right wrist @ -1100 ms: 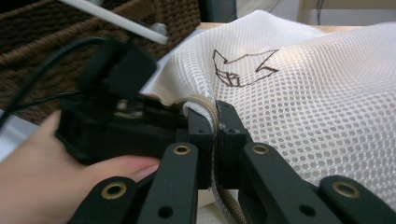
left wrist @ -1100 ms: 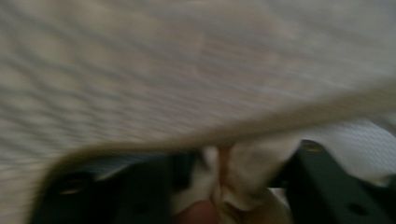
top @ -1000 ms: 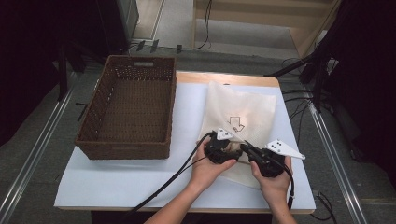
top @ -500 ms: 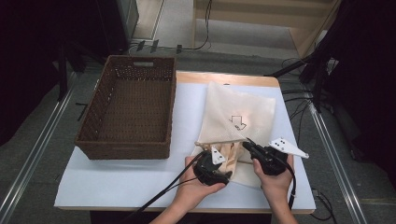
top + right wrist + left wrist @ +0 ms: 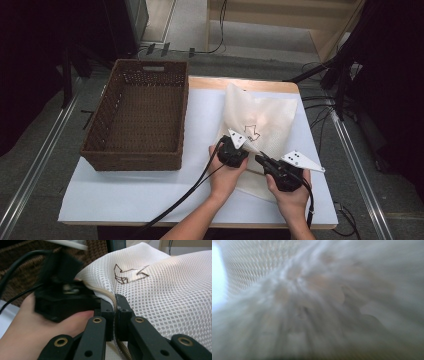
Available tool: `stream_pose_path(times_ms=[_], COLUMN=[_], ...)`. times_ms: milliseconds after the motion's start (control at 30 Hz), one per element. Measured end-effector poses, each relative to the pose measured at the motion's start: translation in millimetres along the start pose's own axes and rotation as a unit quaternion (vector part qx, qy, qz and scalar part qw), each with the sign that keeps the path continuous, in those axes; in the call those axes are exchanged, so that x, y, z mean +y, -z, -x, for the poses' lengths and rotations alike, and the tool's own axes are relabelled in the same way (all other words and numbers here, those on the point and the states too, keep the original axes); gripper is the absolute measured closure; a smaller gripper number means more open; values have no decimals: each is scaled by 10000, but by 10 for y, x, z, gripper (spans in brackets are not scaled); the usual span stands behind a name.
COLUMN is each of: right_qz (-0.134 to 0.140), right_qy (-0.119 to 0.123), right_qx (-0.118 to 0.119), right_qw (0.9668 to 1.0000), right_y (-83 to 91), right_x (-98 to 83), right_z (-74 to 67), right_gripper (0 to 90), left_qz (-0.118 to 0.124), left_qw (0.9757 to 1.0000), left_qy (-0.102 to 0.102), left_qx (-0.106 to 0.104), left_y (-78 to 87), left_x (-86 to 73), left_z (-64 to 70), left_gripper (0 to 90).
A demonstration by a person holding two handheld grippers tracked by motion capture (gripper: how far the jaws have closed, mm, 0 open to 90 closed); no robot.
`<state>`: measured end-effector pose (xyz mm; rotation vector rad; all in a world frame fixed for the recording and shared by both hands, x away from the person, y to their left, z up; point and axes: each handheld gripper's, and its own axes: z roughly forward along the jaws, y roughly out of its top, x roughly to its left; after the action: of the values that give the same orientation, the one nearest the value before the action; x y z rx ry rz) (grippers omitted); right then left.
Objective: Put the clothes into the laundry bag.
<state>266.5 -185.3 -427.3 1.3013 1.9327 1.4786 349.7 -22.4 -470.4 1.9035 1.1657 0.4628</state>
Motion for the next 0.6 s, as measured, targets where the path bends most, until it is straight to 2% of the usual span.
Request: stream_pose_path(times_ms=[67, 133, 200, 267, 367, 433, 533, 600], right_qz=[-89, -139, -130, -72, 13, 41, 75, 98], right_qy=[116, 112, 70, 10, -138, -229, -278, -271], right_qx=[-51, -70, -80, -123, -154, -160, -144, -141], right_qw=[9999, 9998, 9999, 9999, 9998, 9996, 9995, 9995], right_y=[-37, -68, -69, -57, -26, -11, -13, -26], right_x=[-31, -58, -56, -42, -16, -3, 11, 14], right_z=[-6, 5, 24, 61, 119, 138, 148, 139], right_gripper=[874, 875, 874, 875, 875, 875, 875, 875], left_qz=[-332, -455, -613, -610, -433, -335, -547, -656], left_qw=[9991, 9973, 9940, 9921, 9922, 9931, 9928, 9936], left_qy=[101, 171, 220, 134, 71, 78, 194, 16], left_qx=[-239, -546, -878, -1087, -1169, -1123, -1048, -920], left_y=[-63, -3, 72, 214, 431, 532, 530, 467], left_x=[-12, -18, -38, -89, -178, -245, -323, -345], left_z=[-47, -68, -75, -72, -75, -83, -62, -31], left_gripper=[697, 641, 535, 471, 429, 422, 443, 489])
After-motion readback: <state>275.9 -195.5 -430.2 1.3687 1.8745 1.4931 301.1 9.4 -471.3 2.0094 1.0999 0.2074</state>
